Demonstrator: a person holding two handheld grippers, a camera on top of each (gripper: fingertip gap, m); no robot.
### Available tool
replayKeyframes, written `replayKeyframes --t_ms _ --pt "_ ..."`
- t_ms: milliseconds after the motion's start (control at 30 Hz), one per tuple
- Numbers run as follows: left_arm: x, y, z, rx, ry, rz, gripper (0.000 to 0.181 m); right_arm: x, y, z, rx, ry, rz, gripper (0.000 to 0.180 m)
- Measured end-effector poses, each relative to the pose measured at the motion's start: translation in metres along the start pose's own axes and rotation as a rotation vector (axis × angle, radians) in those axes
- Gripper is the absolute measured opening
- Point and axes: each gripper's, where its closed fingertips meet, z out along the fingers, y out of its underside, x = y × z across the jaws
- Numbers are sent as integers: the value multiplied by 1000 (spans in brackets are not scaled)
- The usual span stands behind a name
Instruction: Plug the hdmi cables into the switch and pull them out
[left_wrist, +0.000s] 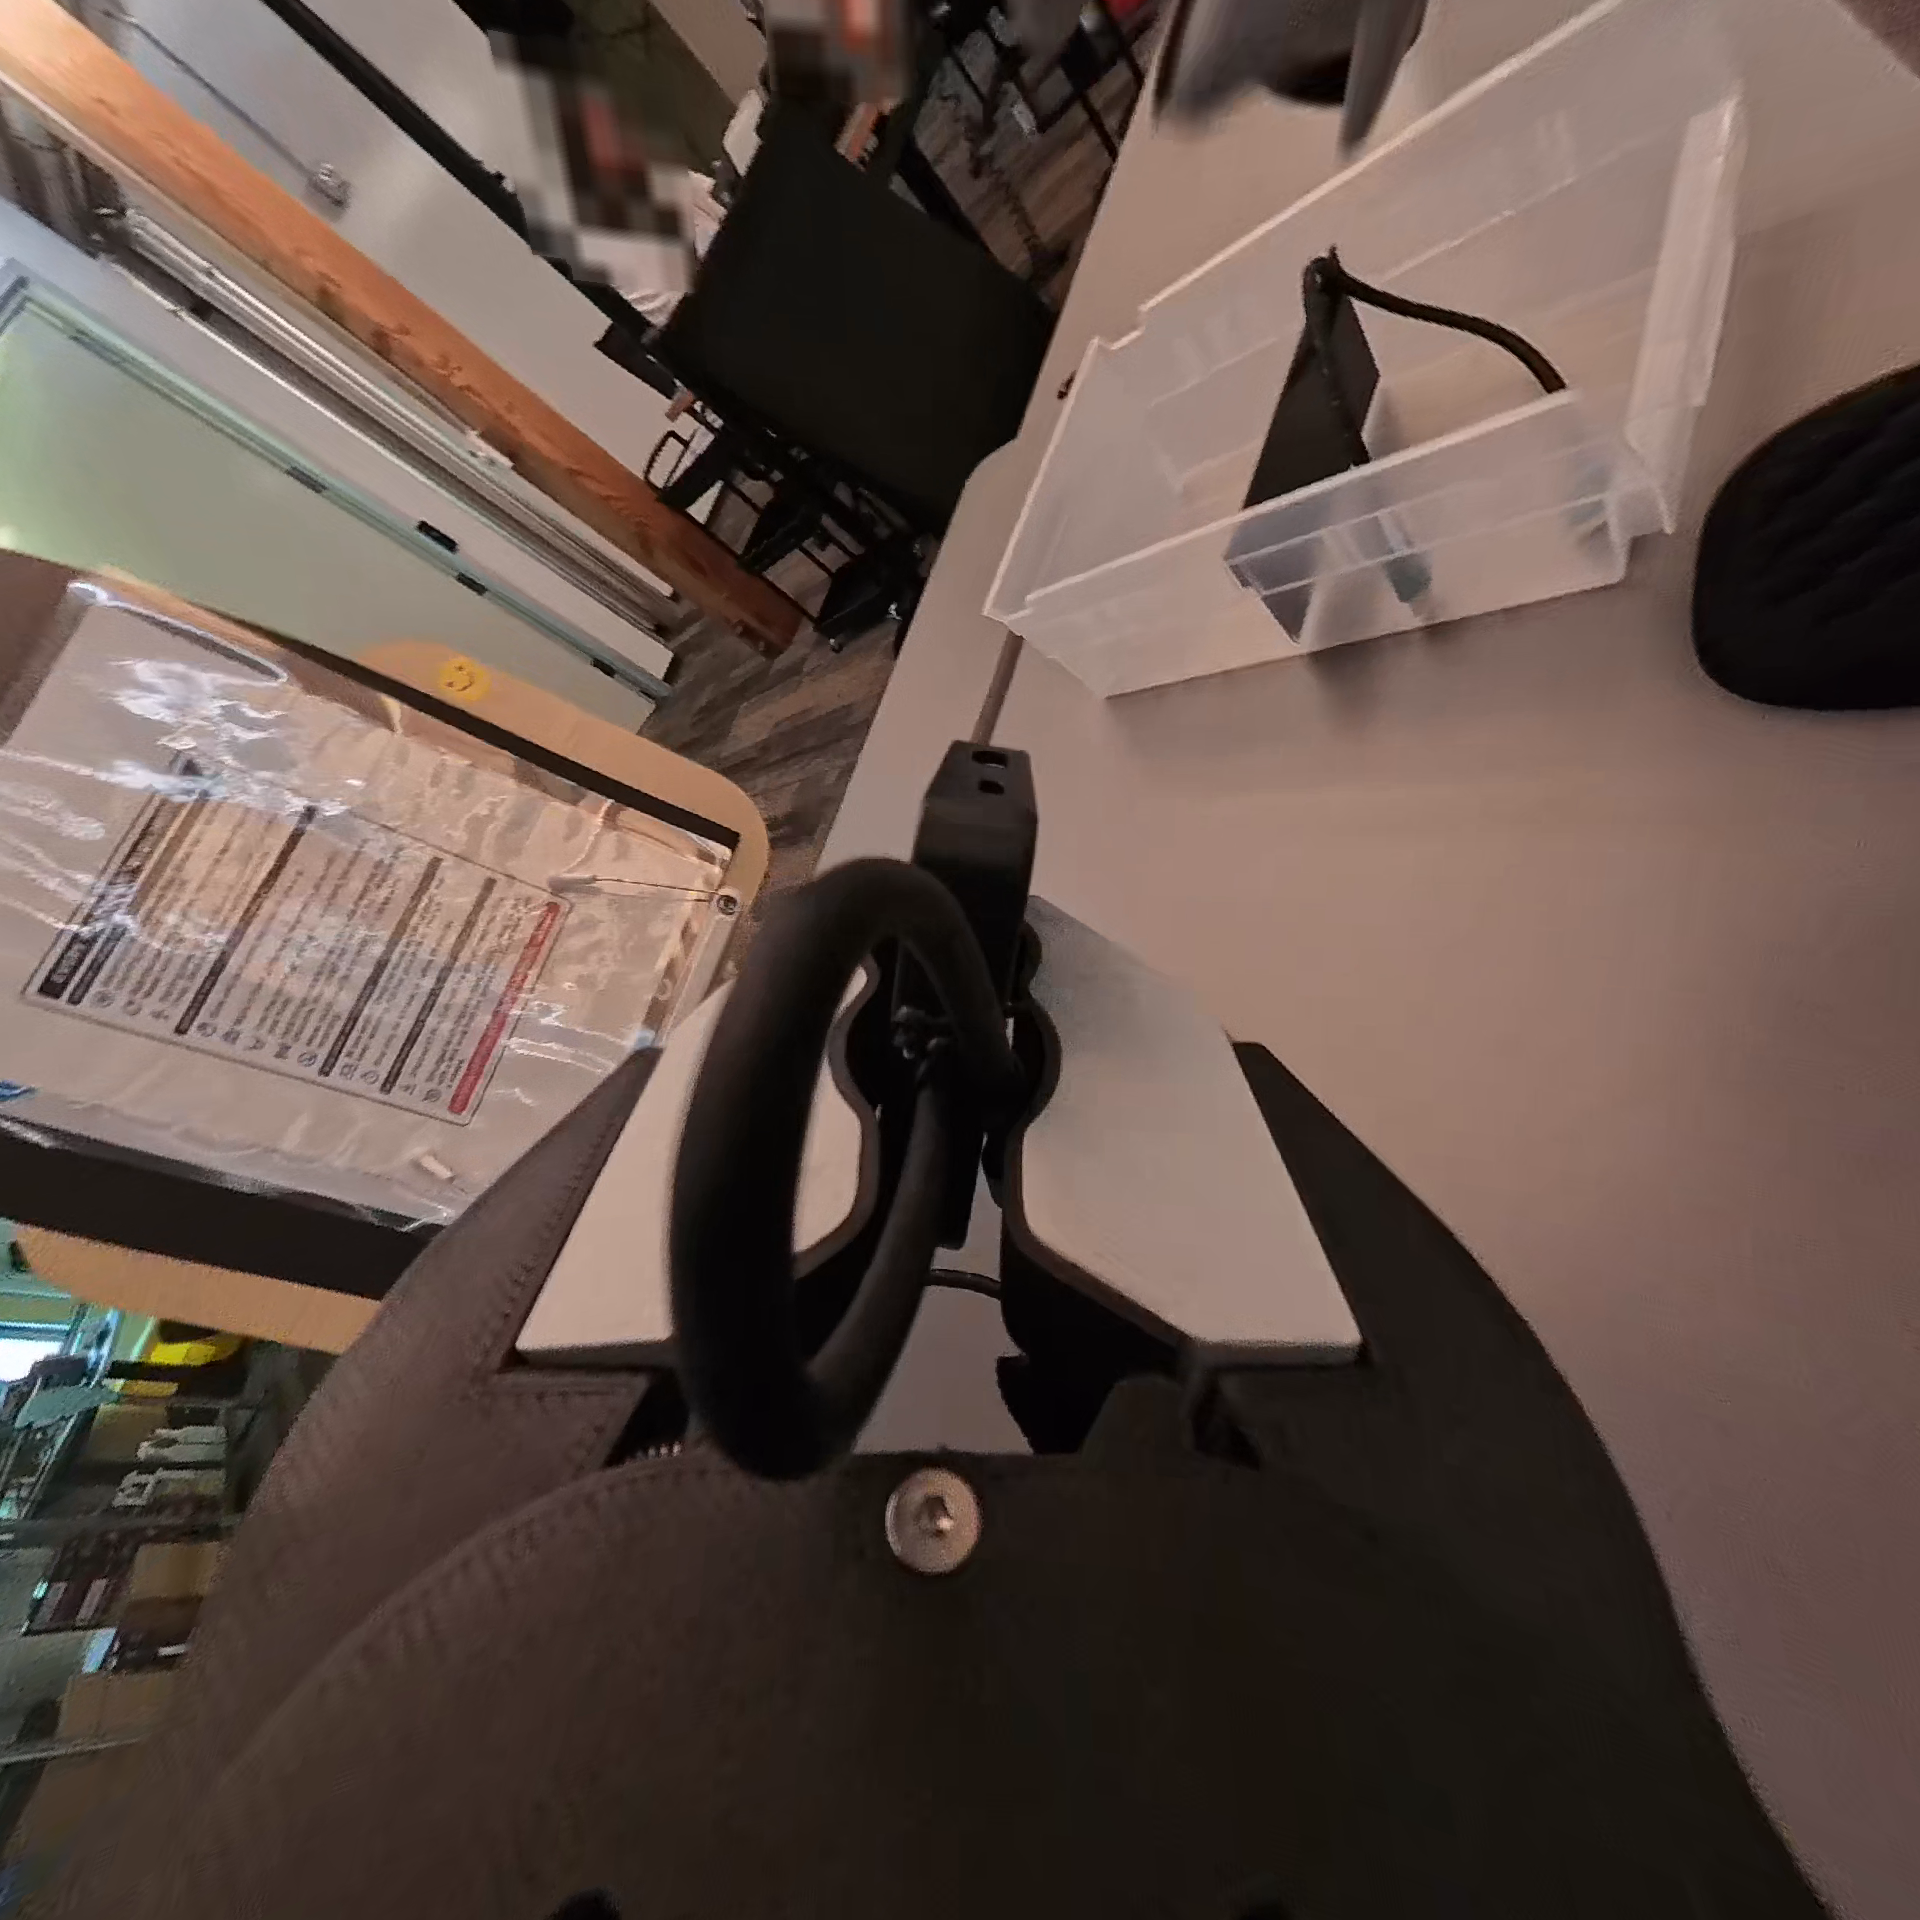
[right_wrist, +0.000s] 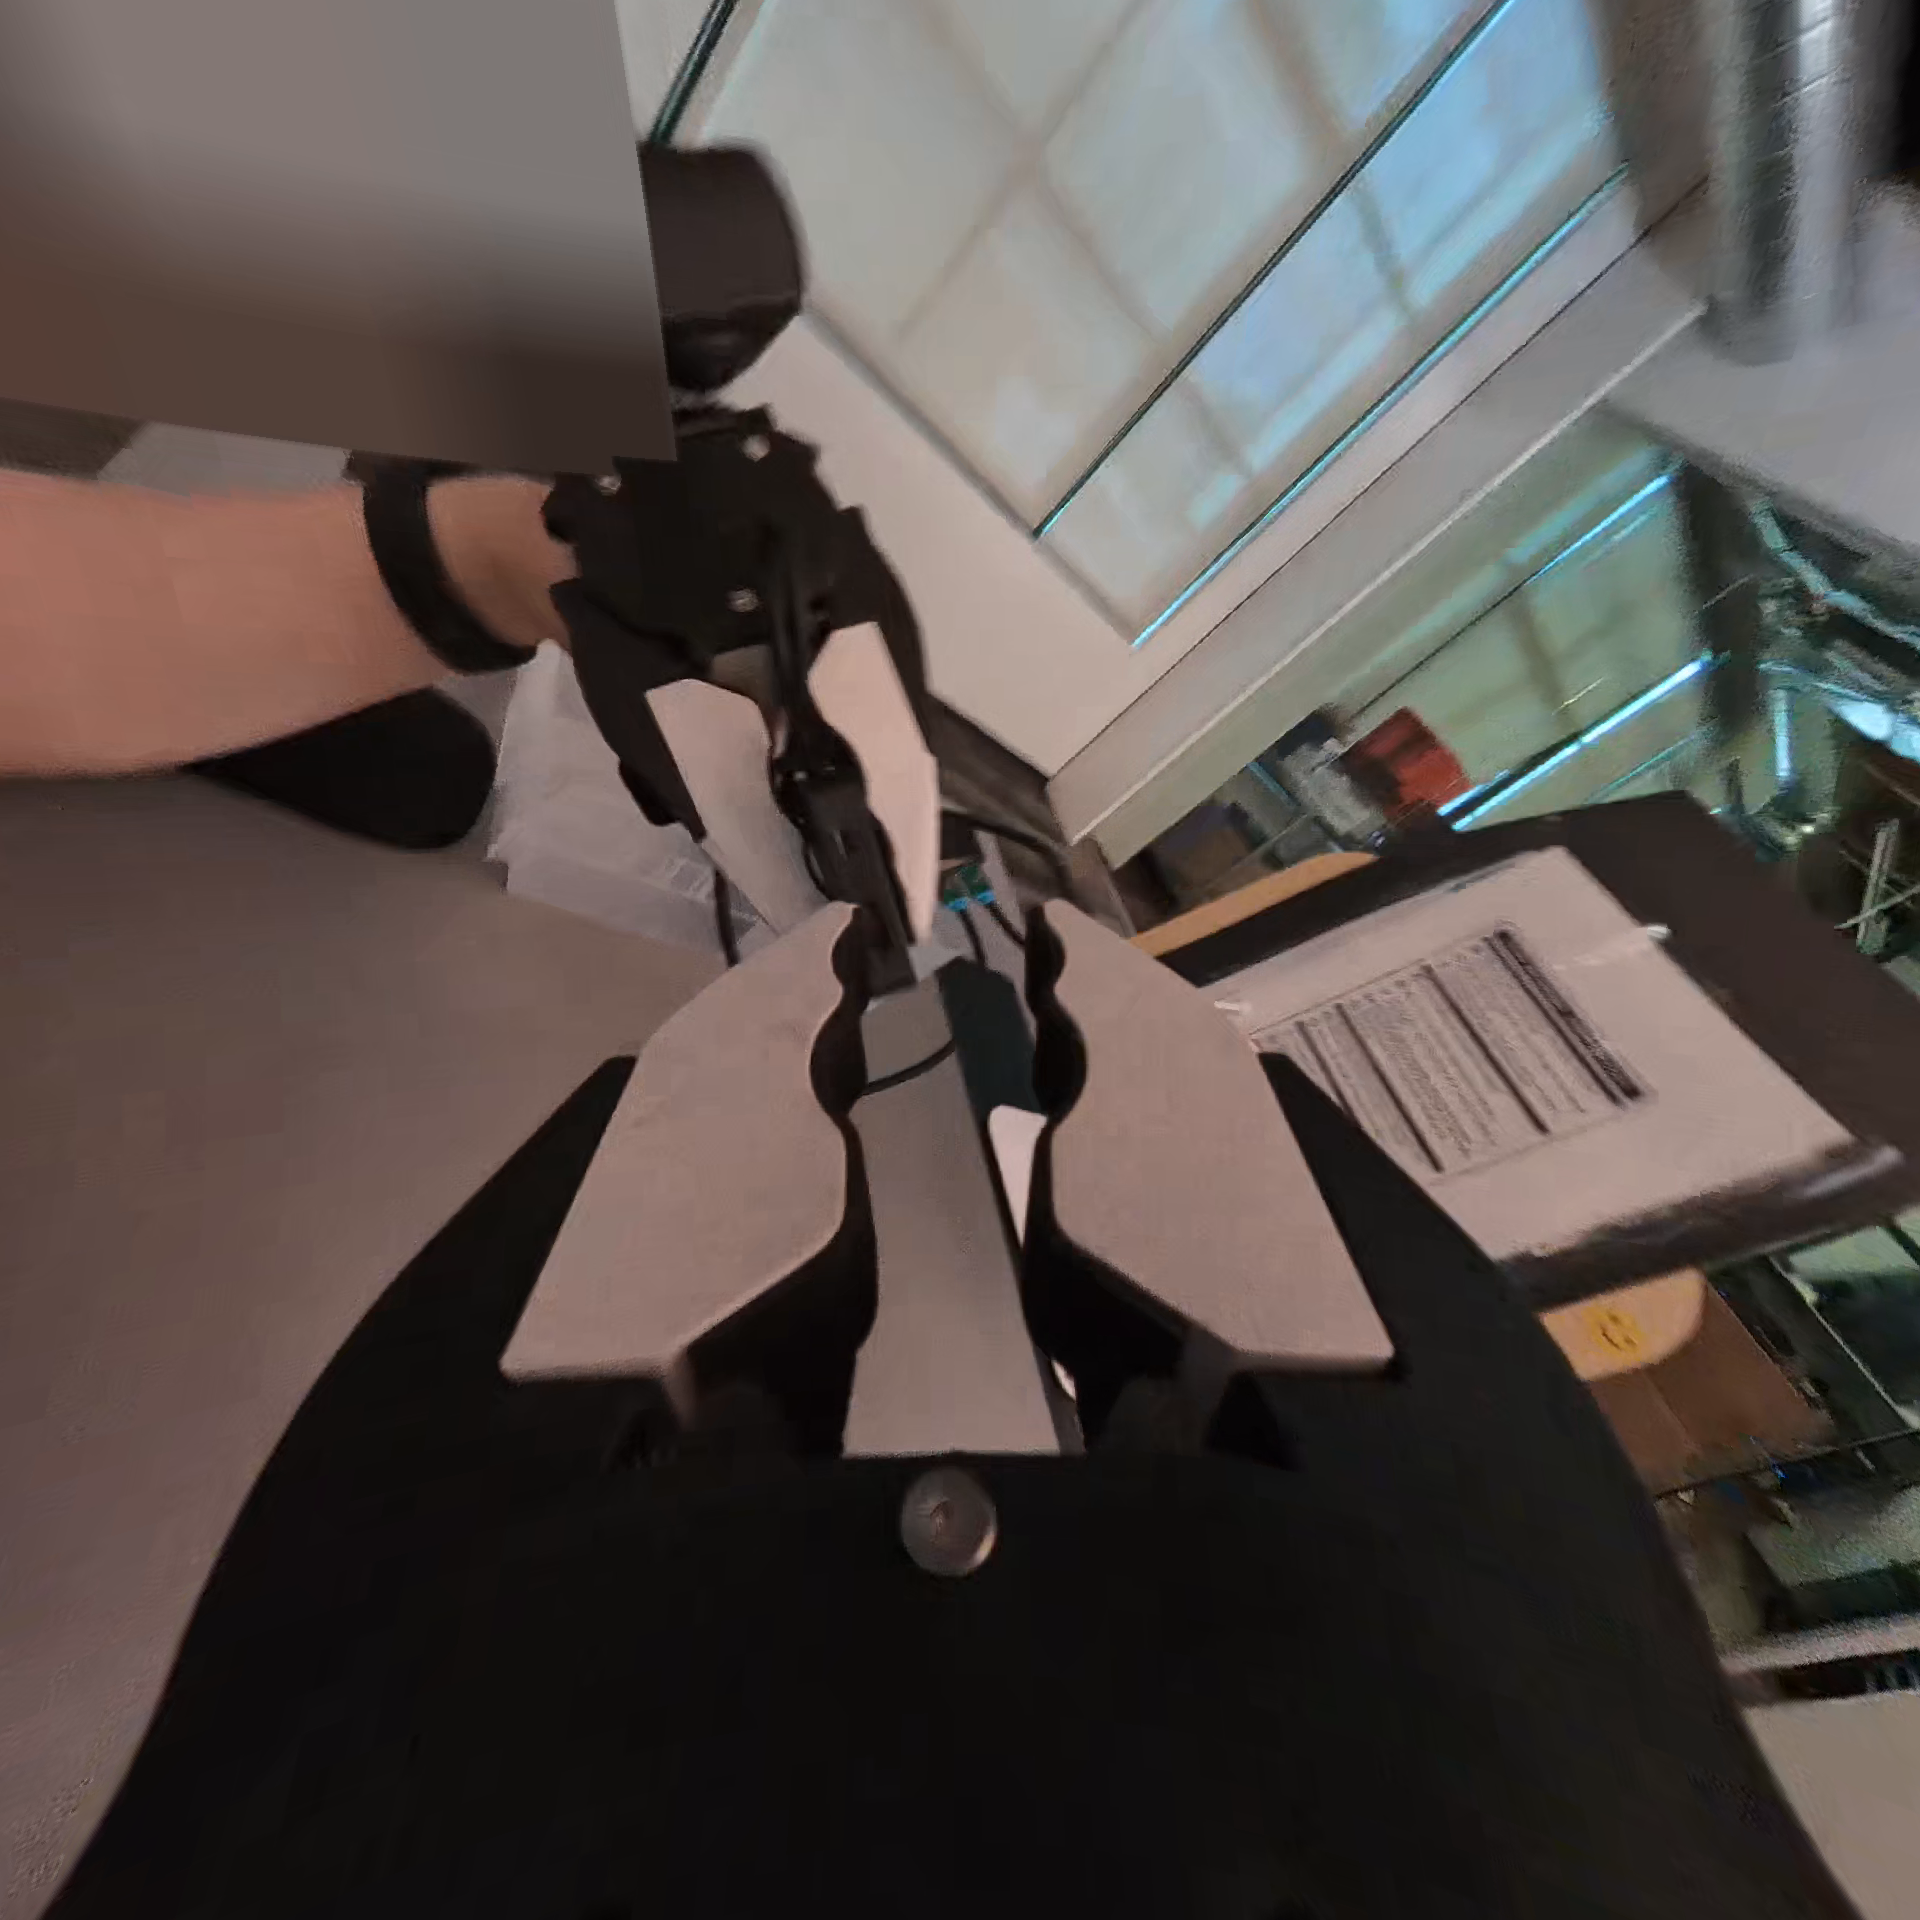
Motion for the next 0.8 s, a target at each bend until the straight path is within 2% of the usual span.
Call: replayKeyframes --t_ms 33,233,300,367,467,533,633,700,800 --pt "4 0 2 -7 12 16 16 -9 4 15 -36 -21 -18 30" --pt "22 -13 9 37 82 44 16 -41 29 52 -117 -163 17 31" --pt "27 -12 13 30 104 46 17 -43 33 53 -128 -179 -1 15" --pt "26 -13 16 41 92 25 26 -41 41 48 -178 -194 -4 14" --pt "7 -13 10 51 22 -41 50 -3 64 22 -268 -65 5 14" --pt "-11 -11 -3 62 -39 -93 57 44 101 -18 -368 112 58 15" --pt "-30 1 -26 61 -78 -161 53 90 211 -103 -687 335 330 14" --pt "-41 15 -37 21 -121 -181 51 89 287 -157 -966 415 462 15" --pt "-48 32 -46 -42 -153 -192 49 73 349 -193 -1162 434 643 15"
